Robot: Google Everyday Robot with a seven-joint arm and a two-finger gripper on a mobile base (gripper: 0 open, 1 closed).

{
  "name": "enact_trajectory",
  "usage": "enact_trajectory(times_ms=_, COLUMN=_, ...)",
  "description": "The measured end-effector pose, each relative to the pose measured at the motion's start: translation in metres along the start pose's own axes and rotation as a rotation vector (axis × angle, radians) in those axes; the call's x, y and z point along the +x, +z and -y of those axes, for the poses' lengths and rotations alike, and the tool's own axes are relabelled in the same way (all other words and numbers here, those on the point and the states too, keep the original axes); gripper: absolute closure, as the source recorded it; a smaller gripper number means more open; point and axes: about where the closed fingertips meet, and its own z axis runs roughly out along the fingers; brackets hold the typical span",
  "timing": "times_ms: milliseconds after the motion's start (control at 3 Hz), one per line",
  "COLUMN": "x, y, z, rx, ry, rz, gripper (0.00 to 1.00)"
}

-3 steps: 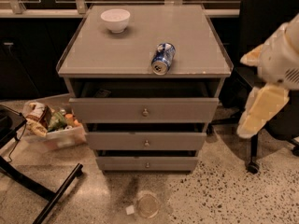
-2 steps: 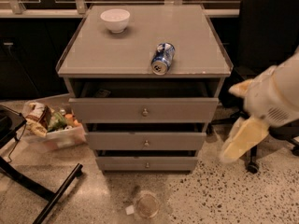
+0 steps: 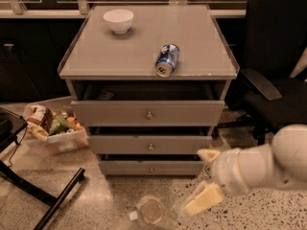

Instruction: Open bottom drawer

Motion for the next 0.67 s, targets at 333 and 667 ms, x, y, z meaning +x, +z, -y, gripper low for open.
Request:
enact_trajectory(times_ms=333, x=0.011, y=0.066, z=-0.003, rx=-0.046, ry=0.093, rz=0.176, gripper=0.00)
enact_trajectory(times_ms=667, x=0.019, y=0.092, z=0.014, rx=-0.030, ry=0.140, rz=0.231, gripper=0.00)
